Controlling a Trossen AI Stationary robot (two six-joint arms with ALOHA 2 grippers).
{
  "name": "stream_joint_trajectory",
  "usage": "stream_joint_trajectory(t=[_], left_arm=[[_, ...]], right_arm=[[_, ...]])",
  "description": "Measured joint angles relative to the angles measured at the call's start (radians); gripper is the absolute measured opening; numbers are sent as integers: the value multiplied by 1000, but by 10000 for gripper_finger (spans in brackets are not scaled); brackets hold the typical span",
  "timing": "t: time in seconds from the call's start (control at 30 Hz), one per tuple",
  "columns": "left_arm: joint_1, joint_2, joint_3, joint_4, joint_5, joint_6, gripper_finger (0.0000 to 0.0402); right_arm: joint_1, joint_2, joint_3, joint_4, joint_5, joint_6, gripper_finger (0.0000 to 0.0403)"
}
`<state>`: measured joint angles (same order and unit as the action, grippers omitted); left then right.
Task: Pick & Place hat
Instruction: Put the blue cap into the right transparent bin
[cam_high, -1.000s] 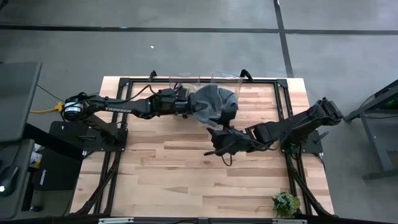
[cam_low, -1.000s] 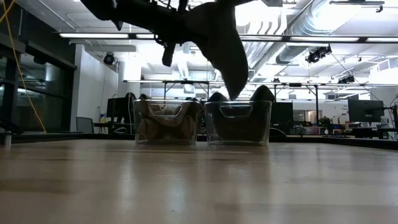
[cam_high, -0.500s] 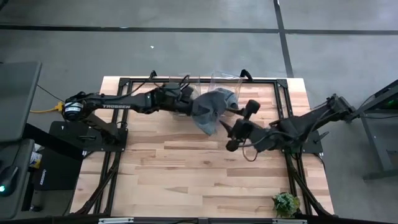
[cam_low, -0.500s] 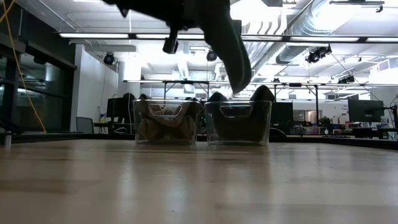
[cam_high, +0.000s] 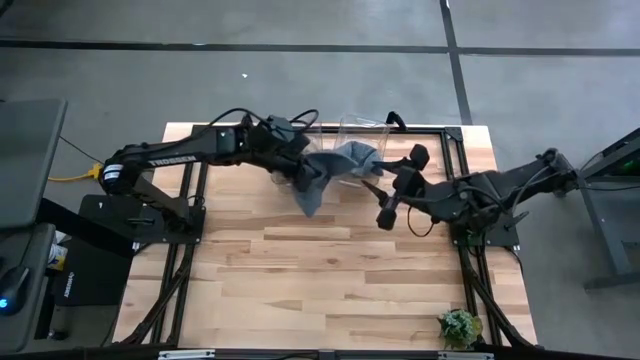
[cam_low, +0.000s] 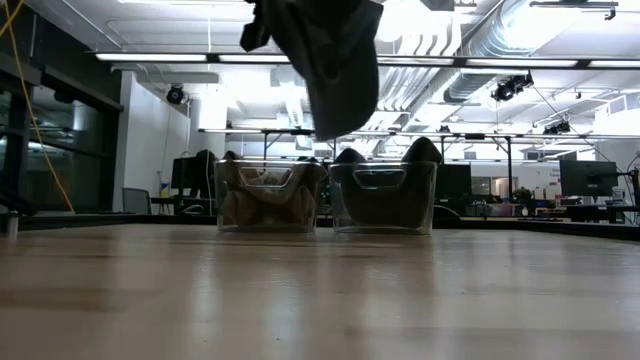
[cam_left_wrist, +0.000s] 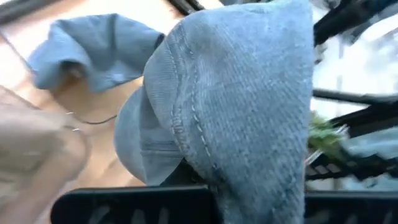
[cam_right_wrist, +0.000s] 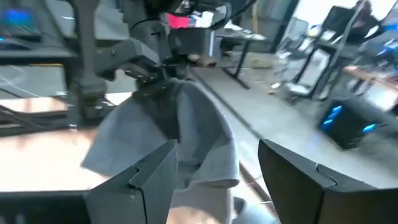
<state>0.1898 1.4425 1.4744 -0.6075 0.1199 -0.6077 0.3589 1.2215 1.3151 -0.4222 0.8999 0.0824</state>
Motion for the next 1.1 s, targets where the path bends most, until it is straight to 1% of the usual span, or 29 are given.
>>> stream_joint_trajectory(t=[0.2, 0.37, 0.47, 0.53, 0.63, 0.73, 0.87, 1.0, 1.1], left_arm=[[-2, 0, 50, -125, -77, 125, 0], [-42, 0, 69, -131, -181, 234, 0], [-74, 0, 84, -135, -271, 300, 0], [-95, 0, 90, -150, -333, 345, 0], [-118, 0, 91, -163, -396, 408, 0], [-132, 0, 91, -166, -449, 436, 0], [-134, 4, 91, -154, -479, 455, 0], [-134, 15, 91, -164, -511, 485, 0], [-134, 13, 91, -158, -519, 506, 0]], right_arm=[[-81, 0, 0, -27, -179, 184, 218], [-140, 1, 0, -75, -267, 220, 218], [-158, 1, 0, -74, -306, 185, 218], [-160, 1, 0, -68, -312, 144, 218], [-160, 1, 0, -65, -308, 80, 218], [-160, 2, 0, -39, -309, 32, 218], [-163, 20, 0, 46, -316, -54, 218], [-174, 67, 0, 124, -344, -117, 218], [-188, 114, 30, 114, -341, -161, 218]])
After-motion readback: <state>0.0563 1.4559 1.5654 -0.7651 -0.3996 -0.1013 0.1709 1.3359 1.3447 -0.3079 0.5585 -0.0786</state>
